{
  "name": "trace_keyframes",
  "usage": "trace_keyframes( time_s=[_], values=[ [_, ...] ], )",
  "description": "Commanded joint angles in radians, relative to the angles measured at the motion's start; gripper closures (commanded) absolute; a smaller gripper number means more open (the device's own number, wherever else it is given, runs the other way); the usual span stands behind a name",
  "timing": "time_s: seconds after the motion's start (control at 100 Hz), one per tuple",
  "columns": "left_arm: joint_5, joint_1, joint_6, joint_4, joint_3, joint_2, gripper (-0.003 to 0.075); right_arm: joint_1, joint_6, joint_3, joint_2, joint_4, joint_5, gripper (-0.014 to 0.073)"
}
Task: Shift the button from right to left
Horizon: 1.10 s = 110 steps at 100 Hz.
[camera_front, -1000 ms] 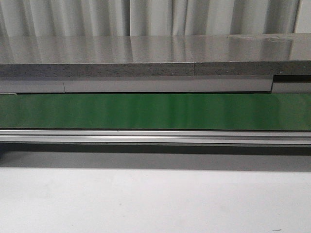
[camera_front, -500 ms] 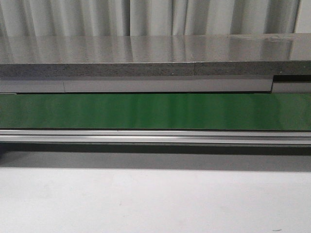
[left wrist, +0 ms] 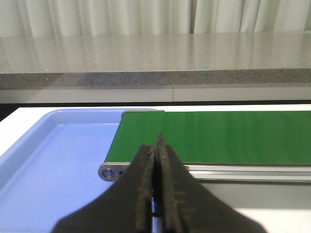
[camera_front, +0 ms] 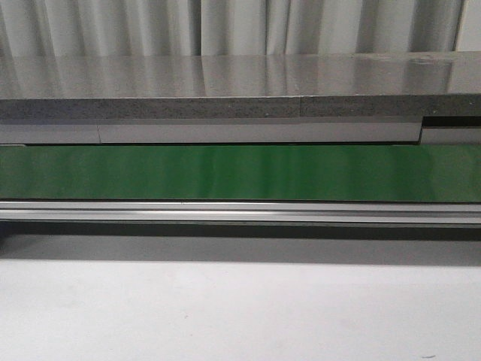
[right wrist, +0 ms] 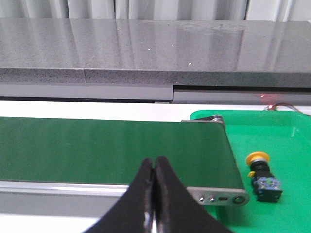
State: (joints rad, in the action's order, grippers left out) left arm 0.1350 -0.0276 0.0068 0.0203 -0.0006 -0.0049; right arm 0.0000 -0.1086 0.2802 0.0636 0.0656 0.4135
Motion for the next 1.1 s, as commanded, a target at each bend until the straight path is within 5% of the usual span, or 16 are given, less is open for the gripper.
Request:
trace_keyframes(
  time_s=[0.0,0.63,0.72,0.96,1.09],
  values=[
    [-0.076,0.003,-0.007,-0.002,0.044,-0.032,0.0740,0.000,0.004,0.118,0.085,0.029,0.001,0.0659],
    [-0.076,0.003,-0.007,-0.002,0.044,-0.032,0.0740,-0.018,-0.038,0.516,0.690,0.059,0.292,0.0650],
    [-0.076,0.003,-0.007,-0.002,0.044,-0.032,0.0740,-0.067,-0.037,0.566,0.749,0.075,0.338,0.0565],
    [-0.076,0.003,-0.007,-0.002,0.044,-0.032,0.0740,-0.243,0.019,0.654,0.885,0.075,0.423,0.0137],
    [-0.076,0.003,-0.007,-0.002,0.044,-0.032,0.0740,-0.327,0.037,0.689,0.971,0.075,0.466,0.0071]
  ],
)
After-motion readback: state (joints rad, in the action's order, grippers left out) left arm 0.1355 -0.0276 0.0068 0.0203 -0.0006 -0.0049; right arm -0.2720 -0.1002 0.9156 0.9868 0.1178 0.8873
